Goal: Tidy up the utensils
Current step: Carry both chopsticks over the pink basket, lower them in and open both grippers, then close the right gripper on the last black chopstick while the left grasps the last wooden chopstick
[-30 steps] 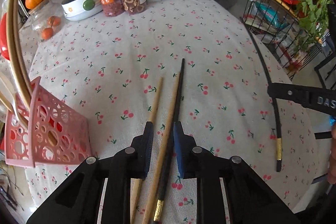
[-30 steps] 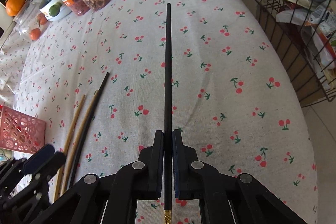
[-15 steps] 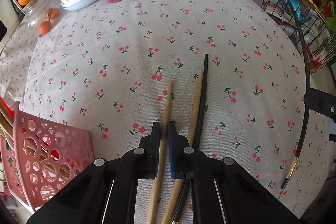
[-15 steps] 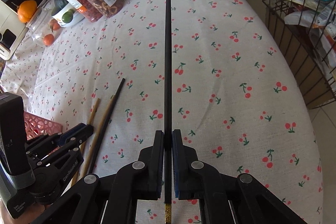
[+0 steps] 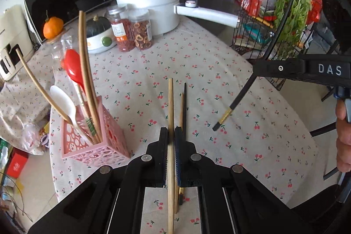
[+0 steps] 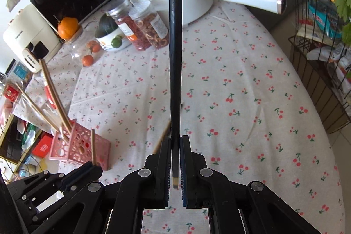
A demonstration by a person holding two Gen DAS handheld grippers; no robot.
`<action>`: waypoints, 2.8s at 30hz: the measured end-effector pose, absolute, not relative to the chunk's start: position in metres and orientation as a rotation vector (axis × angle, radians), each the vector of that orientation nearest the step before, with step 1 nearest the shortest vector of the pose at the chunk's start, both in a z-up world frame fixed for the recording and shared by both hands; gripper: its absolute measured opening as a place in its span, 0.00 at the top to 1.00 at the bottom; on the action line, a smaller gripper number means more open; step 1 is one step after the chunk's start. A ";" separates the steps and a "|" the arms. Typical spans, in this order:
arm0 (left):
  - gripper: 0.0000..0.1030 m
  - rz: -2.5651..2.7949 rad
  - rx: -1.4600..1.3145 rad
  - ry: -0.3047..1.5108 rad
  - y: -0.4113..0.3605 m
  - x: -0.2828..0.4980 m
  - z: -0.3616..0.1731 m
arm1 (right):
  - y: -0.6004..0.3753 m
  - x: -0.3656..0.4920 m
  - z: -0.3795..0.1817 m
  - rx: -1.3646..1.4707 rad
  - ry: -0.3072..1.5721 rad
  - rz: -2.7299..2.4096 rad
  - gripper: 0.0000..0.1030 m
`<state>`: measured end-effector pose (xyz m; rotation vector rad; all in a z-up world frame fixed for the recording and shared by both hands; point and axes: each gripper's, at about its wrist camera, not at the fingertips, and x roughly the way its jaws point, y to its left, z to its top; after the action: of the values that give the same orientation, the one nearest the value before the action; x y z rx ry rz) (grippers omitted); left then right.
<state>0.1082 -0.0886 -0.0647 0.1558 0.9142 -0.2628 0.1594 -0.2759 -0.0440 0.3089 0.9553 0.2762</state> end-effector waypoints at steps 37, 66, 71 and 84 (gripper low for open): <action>0.95 -0.192 -0.135 0.254 0.073 0.041 0.075 | -0.158 0.102 0.051 0.146 0.584 0.468 0.96; 0.45 -0.127 -0.214 0.519 0.078 0.126 0.003 | -0.113 0.164 -0.004 0.222 0.797 0.605 0.80; 0.38 -0.120 -0.247 0.576 0.082 0.115 0.001 | -0.131 0.154 0.012 0.253 0.730 0.598 0.66; 0.20 -0.157 -0.185 0.677 0.055 0.083 -0.014 | -0.195 0.131 0.034 0.329 0.605 0.508 0.40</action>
<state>0.0828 0.0554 -0.0140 -0.1852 0.6768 -0.1575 0.1312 -0.1953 0.0337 0.3291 0.6051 0.5076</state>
